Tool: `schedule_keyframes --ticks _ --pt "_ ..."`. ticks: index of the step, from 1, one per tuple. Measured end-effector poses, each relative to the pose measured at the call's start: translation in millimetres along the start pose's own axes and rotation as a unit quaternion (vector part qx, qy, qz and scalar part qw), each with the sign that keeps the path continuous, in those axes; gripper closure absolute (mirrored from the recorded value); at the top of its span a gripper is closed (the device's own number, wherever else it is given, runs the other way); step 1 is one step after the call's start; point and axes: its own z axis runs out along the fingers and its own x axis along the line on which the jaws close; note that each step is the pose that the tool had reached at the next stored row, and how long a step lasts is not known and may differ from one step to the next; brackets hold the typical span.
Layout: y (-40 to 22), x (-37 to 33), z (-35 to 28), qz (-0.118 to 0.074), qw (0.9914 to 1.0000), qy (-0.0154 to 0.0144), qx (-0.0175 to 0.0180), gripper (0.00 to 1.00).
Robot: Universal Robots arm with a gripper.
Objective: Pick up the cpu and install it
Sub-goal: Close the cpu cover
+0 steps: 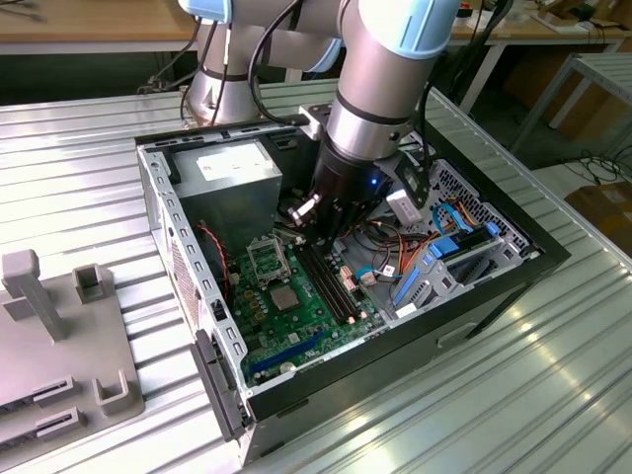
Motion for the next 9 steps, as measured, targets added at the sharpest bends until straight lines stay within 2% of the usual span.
schedule_keyframes --ticks 6,9 --pt "5.7 -1.4 -0.1 0.0 1.0 0.0 0.0 0.89" --pt "15.5 -2.3 0.3 0.0 1.0 -0.0001 -0.001 0.89"
